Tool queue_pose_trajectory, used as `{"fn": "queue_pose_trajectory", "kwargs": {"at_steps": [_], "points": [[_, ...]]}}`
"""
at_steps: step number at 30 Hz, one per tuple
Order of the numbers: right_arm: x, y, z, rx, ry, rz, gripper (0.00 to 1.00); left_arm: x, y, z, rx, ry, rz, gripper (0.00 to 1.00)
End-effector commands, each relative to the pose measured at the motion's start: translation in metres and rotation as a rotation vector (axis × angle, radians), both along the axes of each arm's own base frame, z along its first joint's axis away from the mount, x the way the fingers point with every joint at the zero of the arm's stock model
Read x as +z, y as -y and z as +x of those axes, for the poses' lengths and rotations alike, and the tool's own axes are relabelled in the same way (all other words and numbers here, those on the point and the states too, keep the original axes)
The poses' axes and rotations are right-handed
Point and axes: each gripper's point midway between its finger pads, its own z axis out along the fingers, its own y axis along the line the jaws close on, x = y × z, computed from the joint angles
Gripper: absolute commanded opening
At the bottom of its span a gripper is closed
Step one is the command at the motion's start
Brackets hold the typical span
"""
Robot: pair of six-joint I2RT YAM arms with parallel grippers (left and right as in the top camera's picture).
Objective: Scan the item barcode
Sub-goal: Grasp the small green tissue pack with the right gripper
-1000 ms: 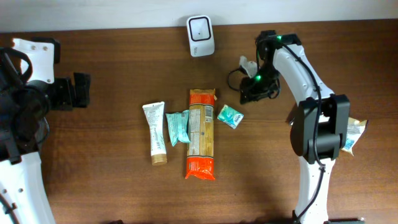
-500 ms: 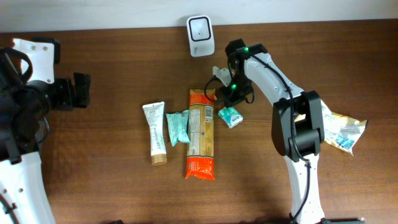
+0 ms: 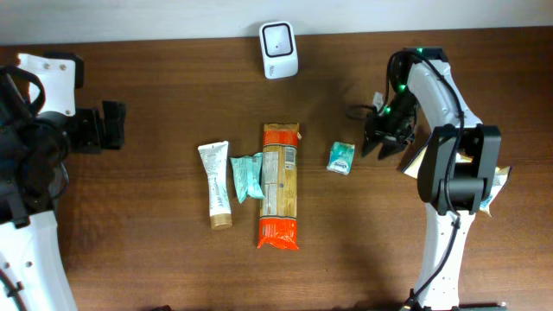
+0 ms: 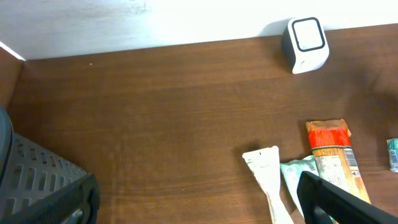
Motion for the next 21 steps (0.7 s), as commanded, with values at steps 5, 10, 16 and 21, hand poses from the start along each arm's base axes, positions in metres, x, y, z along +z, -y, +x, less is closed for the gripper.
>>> {"fn": "queue_pose_trajectory", "kwargs": {"at_steps": [5, 10, 16, 21], "points": [[0.004, -0.018, -0.001, 0.090, 0.026, -0.034, 0.38, 0.005, 0.001, -0.001, -0.016, 0.016, 0.009, 0.99], [-0.014, -0.045, 0.014, 0.135, 0.119, -0.017, 0.39, 0.005, 0.001, -0.001, -0.016, 0.016, 0.009, 0.99], [-0.036, -0.044, 0.020, 0.127, 0.144, -0.020, 0.39, 0.005, 0.001, -0.001, -0.016, 0.016, 0.009, 0.99], [-0.062, -0.046, 0.023, 0.104, 0.180, -0.013, 0.33, 0.005, 0.001, -0.001, -0.016, 0.016, 0.009, 0.99]]}}
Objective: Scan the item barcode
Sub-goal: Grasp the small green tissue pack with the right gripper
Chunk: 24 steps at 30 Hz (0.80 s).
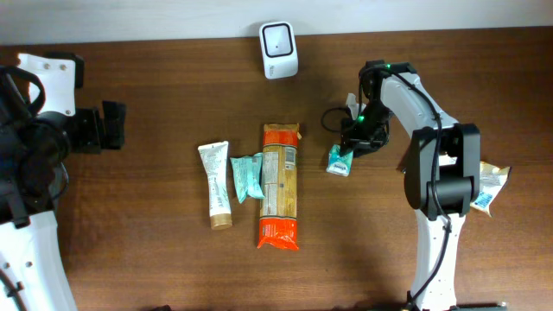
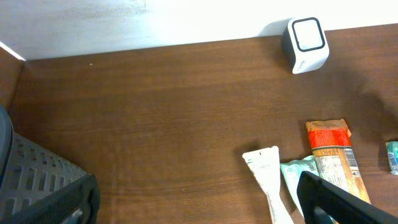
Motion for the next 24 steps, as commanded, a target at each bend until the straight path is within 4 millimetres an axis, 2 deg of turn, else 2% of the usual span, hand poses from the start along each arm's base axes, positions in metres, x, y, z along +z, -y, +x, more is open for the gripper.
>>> {"fn": "queue_pose_trajectory", "kwargs": {"at_steps": [1, 4, 9, 11, 12, 13, 15, 16, 18, 21, 24], "points": [[-0.022, 0.001, 0.003, 0.012, 0.014, -0.027, 0.30, 0.005, 0.001, -0.002, -0.015, 0.015, 0.009, 0.99], [-0.022, -0.012, 0.029, 0.102, 0.151, 0.067, 0.29, 0.005, 0.001, -0.001, -0.016, 0.015, 0.009, 0.99], [-0.013, -0.025, 0.032, 0.093, 0.163, 0.150, 0.28, 0.005, 0.001, -0.001, -0.016, 0.015, 0.009, 0.99], [0.000, -0.026, 0.036, 0.093, 0.167, 0.150, 0.28, 0.005, 0.001, -0.001, -0.016, 0.015, 0.009, 0.99], [0.017, -0.025, 0.043, 0.094, 0.176, 0.146, 0.30, 0.005, 0.001, -0.001, -0.015, 0.015, 0.009, 0.99], [0.028, -0.021, 0.046, 0.097, 0.182, 0.115, 0.34, 0.005, 0.001, -0.002, -0.016, 0.015, 0.009, 0.99], [0.041, -0.011, 0.049, 0.107, 0.187, 0.052, 0.35, 0.005, 0.001, -0.001, -0.015, 0.015, 0.009, 0.99], [0.049, -0.011, 0.044, 0.130, 0.175, 0.049, 0.36, 0.005, 0.001, -0.001, -0.016, 0.015, 0.009, 0.99], [0.052, -0.024, 0.027, 0.145, 0.111, 0.084, 0.36, 0.005, 0.001, -0.002, -0.016, 0.015, 0.009, 0.99], [0.053, -0.059, 0.002, 0.228, 0.048, 0.081, 0.36, 0.005, 0.001, -0.001, -0.016, 0.015, 0.009, 0.99], [0.047, -0.074, -0.008, 0.269, 0.033, 0.068, 0.36, 0.005, 0.001, -0.002, -0.016, 0.015, 0.009, 0.99]]}}
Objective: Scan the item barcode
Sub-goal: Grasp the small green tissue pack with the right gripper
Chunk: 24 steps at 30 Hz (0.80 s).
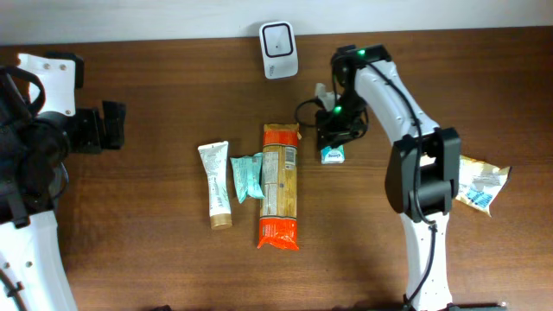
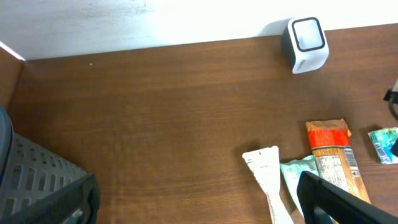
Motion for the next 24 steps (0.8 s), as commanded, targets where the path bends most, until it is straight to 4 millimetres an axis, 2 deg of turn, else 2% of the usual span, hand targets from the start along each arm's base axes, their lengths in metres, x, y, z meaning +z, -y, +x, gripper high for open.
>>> {"fn": "queue_pose_trajectory", "kwargs": {"at_steps": [1, 3, 4, 8, 13, 14, 17, 19, 21, 24], "points": [[-0.007, -0.007, -0.007, 0.027, -0.013, -0.014, 0.36, 0.005, 0.001, -0.001, -0.015, 0.016, 0.009, 0.99], [-0.009, -0.008, -0.005, 0.028, -0.002, -0.011, 0.36, 0.005, 0.001, -0.001, -0.015, 0.016, 0.009, 0.99], [-0.013, -0.006, 0.009, 0.033, 0.063, -0.027, 0.36, 0.005, 0.001, -0.001, -0.016, 0.016, 0.009, 0.99], [-0.019, 0.003, 0.037, 0.074, 0.198, -0.090, 0.36, 0.005, 0.001, -0.001, -0.016, 0.016, 0.009, 0.99], [-0.019, 0.001, 0.037, 0.071, 0.197, -0.084, 0.36, 0.005, 0.001, -0.001, -0.016, 0.015, 0.009, 0.99], [-0.020, 0.004, 0.040, 0.072, 0.211, -0.102, 0.36, 0.005, 0.001, -0.002, -0.016, 0.014, 0.009, 0.99], [-0.024, 0.031, 0.052, 0.089, 0.265, -0.264, 0.36, 0.005, 0.001, -0.002, -0.015, 0.013, 0.009, 0.99], [-0.024, 0.038, 0.050, 0.051, 0.249, -0.297, 0.44, 0.005, 0.002, -0.002, -0.016, 0.013, 0.008, 0.99], [-0.024, 0.049, 0.047, -0.131, 0.195, -0.320, 0.42, 0.005, 0.001, -0.002, -0.015, 0.013, 0.009, 0.99], [-0.016, 0.045, 0.008, -0.178, -0.015, -0.205, 0.39, 0.005, 0.002, -0.002, -0.016, 0.013, 0.008, 0.99]]}}
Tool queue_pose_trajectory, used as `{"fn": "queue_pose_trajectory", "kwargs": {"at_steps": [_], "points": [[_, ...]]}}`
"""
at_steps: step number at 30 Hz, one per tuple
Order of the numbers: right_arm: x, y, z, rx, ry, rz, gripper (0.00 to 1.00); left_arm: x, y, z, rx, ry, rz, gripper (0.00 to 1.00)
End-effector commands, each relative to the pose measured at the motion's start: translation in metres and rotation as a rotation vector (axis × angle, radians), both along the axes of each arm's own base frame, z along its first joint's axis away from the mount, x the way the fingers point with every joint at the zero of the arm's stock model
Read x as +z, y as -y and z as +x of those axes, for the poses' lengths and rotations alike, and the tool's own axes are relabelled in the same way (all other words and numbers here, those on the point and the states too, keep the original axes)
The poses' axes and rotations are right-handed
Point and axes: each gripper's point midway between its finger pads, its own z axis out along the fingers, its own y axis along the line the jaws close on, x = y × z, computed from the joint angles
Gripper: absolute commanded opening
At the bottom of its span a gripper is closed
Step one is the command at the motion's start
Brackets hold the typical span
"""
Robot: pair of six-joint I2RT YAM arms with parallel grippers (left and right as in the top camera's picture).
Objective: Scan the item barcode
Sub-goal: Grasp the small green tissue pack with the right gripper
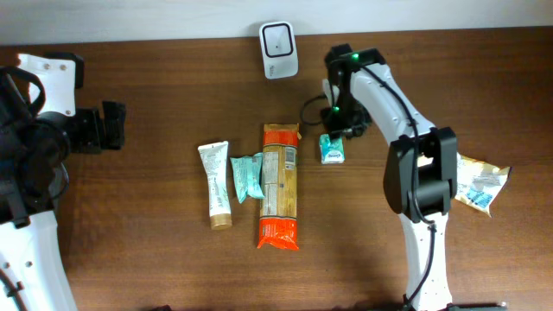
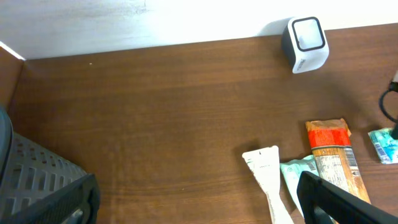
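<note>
The white barcode scanner (image 1: pixel 279 39) stands at the table's far edge, also in the left wrist view as the scanner (image 2: pixel 305 43). A small teal packet (image 1: pixel 332 149) sits just under my right gripper (image 1: pixel 339 128), which looks shut on its top edge; the fingers themselves are hidden by the arm. The same packet (image 2: pixel 384 144) shows at the right edge of the left wrist view. My left gripper (image 1: pixel 113 126) stays far left, open and holding nothing, with its fingers (image 2: pixel 329 199) wide apart over bare wood.
A white tube (image 1: pixel 216 186), a teal pouch (image 1: pixel 246 177) and a long orange pasta pack (image 1: pixel 279 186) lie side by side mid-table. A crumpled packet (image 1: pixel 479 181) lies at the right. A grey basket (image 2: pixel 31 177) shows at the left of the wrist view.
The right gripper and the teal packet have shifted slightly farther up the table toward the scanner. The left arm has not moved.
The right gripper was at the right of the teal packet, which lay tilted on the table. Then it stood over the packet. Then packet and gripper were farther left, beside the pasta pack's top, and now they are slightly closer to the scanner.
</note>
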Motion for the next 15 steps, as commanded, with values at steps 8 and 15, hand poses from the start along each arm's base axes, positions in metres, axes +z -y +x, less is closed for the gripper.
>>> {"fn": "queue_pose_trajectory", "kwargs": {"at_steps": [8, 15], "points": [[-0.035, 0.004, -0.040, -0.111, -0.180, 0.131, 0.28, 0.005, 0.002, -0.002, -0.016, 0.014, 0.008, 0.99], [-0.023, -0.006, -0.011, -0.048, -0.051, 0.297, 0.04, 0.005, 0.001, -0.002, -0.016, 0.014, 0.008, 0.99]]}}
